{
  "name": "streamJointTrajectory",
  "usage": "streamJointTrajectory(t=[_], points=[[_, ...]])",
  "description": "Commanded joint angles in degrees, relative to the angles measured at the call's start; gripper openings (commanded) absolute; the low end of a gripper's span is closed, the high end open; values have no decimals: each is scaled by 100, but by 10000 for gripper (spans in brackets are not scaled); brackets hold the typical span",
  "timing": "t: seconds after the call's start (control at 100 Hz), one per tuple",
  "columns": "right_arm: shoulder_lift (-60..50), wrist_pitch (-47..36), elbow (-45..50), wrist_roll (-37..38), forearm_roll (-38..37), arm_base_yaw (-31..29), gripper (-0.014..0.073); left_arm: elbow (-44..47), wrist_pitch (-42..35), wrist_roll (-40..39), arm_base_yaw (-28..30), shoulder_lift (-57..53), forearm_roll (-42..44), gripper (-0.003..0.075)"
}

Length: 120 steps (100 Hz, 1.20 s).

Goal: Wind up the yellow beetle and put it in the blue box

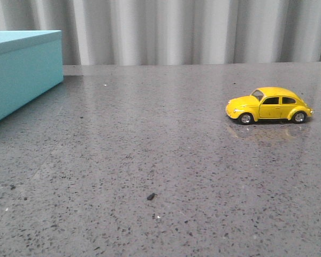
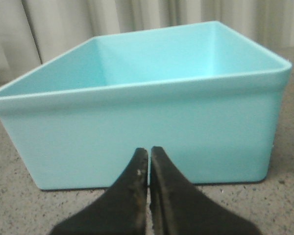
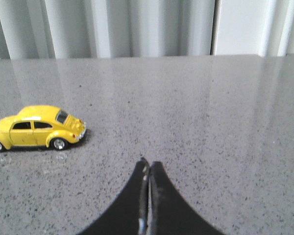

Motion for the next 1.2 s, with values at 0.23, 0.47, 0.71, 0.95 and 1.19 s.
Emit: streamJointTrajectory(t=[0.23,0.47,0.71,0.95,1.19], points=[[-109,-720,128,1,7,-28,-61,142,-1163,-10,-4,-165,-88,-21],[-84,-240,-53,1,7,-28,-61,131,-1574,-61,-4,-165,-1024,-21],[447,312,-649,1,7,-28,-61,-205,-1375,-61,-4,-96,-1520,-21],[1623,1356,-1876,1,49,-28,-61,-1177,-529,-61,-4,466,-1509,-21],[2822,2056,-2916,1,-16,-28,-61,-1711,-819,0,-4,1224,-1442,-21]])
